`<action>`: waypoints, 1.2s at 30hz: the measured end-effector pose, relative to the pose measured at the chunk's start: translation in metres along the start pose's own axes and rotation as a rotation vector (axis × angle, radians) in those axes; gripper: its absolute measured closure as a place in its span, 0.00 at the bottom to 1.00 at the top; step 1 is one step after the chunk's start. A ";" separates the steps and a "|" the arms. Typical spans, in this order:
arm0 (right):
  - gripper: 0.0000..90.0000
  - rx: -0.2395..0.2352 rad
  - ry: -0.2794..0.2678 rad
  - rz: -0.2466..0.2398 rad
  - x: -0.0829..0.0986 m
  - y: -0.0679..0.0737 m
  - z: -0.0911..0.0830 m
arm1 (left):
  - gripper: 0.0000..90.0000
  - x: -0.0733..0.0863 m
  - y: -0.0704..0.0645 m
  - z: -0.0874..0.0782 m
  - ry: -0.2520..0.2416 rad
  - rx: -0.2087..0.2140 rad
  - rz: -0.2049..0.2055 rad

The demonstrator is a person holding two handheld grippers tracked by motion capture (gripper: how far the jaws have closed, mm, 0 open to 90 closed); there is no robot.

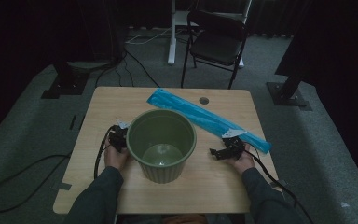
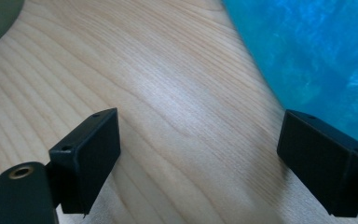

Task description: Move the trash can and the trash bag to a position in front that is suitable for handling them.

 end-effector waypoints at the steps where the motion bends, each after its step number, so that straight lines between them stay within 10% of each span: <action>1: 0.16 -0.001 -0.001 -0.002 0.000 0.000 0.000 | 0.16 0.000 0.000 -0.001 0.005 -0.001 -0.002; 6: 0.37 0.007 -0.008 0.006 0.000 0.002 -0.005 | 0.50 0.002 -0.004 -0.012 0.052 0.016 0.012; 9: 0.49 0.019 0.032 0.020 0.000 0.003 -0.009 | 0.55 0.005 -0.012 -0.024 0.096 0.103 0.036; 18: 0.54 0.019 0.023 -0.064 -0.019 0.022 -0.018 | 0.55 0.005 -0.020 -0.077 0.020 0.166 0.054; 36: 0.48 0.214 0.034 -0.073 -0.057 -0.042 -0.020 | 0.49 0.039 -0.039 -0.132 -0.004 0.214 0.155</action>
Point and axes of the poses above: each handheld gripper's, and its own axes: z roughly forward along the jaws, x roughly out of its underside, y roughly to its left, the point moved 10 cm from there along z, roughly forward along the jaws, and after that the axes turned 4 degrees about -x, right-handed, at the moved point
